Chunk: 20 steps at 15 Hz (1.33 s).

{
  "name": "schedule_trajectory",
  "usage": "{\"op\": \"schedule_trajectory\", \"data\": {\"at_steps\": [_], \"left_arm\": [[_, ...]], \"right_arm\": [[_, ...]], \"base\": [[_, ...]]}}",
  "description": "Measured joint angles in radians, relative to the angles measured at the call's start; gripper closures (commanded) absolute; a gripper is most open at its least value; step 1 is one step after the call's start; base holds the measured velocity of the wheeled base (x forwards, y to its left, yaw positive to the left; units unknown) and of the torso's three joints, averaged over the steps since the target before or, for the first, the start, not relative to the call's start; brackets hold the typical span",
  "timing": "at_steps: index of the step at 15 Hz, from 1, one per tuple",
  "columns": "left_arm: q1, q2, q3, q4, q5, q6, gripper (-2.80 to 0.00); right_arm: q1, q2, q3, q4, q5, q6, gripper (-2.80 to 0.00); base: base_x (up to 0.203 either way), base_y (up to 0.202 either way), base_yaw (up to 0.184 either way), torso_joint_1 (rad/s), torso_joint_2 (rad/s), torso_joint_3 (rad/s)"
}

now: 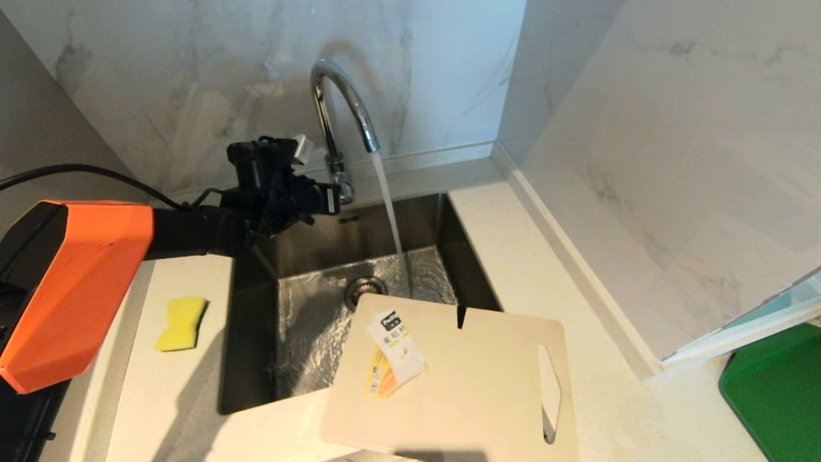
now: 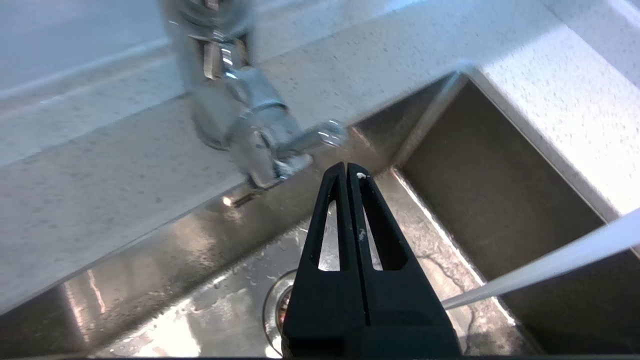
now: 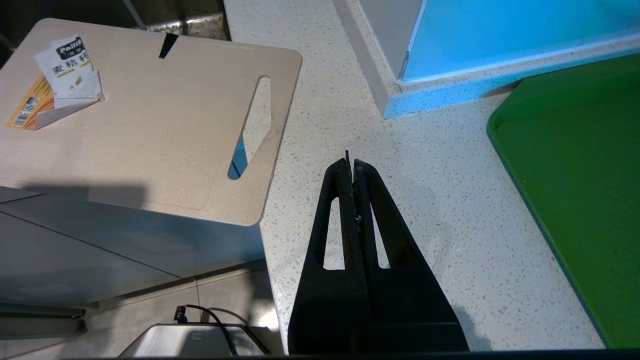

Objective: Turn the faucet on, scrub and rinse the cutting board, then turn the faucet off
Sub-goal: Turn off the tap

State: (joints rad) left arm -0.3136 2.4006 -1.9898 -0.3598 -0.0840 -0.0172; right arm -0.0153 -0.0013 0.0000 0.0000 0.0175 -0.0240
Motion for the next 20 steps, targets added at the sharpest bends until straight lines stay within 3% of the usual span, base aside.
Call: {"op": "schedule_trajectory", "data": {"at_steps": [5,12,20], "left_arm": [[0.0,0.019,-0.014,-0.044,0.006,0.007,0.0],[0.001,0.036,-0.018,-0.128,0.004,0.12,0.0],[0.012,0.067,-0.018,-0.199,0.003,0.196,0.0]], "right_arm": [[0.0,0.0,0.0,0.0,0.001,0.0,0.0],[0.0,0.0,0.0,0.0,0.001,0.0,0.0],[0.0,0.0,0.0,0.0,0.0,0.0,0.0]], "base": [[0.0,0.0,0.0,0.0,0.0,0.0],[0.0,0.0,0.0,0.0,0.0,0.0],[0.0,0.0,0.0,0.0,0.0,0.0]]}}
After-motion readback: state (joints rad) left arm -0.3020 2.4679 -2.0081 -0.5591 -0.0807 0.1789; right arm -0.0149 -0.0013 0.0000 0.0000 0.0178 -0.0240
